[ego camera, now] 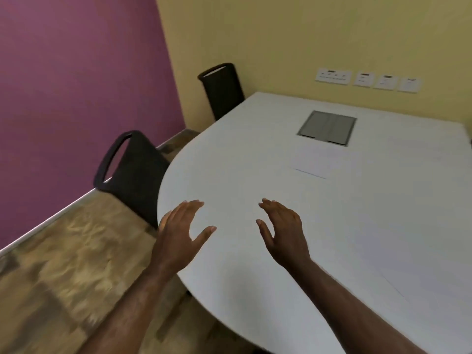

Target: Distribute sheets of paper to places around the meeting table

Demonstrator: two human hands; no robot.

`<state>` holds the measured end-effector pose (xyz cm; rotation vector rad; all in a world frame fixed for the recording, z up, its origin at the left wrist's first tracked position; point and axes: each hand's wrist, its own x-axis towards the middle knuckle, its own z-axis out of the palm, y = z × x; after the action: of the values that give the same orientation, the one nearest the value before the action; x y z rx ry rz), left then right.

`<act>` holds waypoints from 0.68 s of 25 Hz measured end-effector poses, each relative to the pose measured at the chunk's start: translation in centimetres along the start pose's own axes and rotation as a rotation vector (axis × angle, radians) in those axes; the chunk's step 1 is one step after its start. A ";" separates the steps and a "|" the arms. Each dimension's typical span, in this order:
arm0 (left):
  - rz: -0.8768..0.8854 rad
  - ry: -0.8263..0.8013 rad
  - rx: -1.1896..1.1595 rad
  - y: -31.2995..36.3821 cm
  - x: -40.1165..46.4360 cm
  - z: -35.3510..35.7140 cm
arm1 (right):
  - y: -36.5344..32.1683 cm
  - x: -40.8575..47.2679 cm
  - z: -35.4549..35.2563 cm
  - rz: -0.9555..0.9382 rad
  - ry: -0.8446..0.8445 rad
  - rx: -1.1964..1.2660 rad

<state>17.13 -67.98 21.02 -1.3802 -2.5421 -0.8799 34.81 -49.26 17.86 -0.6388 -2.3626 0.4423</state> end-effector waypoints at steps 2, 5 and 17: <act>0.046 -0.030 -0.049 0.0 3.7 1.8 | 1.9 1.3 0.4 0.075 0.052 -0.017; 0.131 -0.070 -0.114 0.6 9.0 4.9 | 5.0 3.9 1.2 0.157 0.123 -0.059; 0.345 -0.273 -0.200 2.5 29.0 16.1 | 16.3 13.8 1.7 0.444 0.218 -0.230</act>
<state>5.05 -37.05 19.38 -2.0500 -2.3279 -0.9532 29.74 -28.55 15.95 -1.2634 -2.0738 0.2713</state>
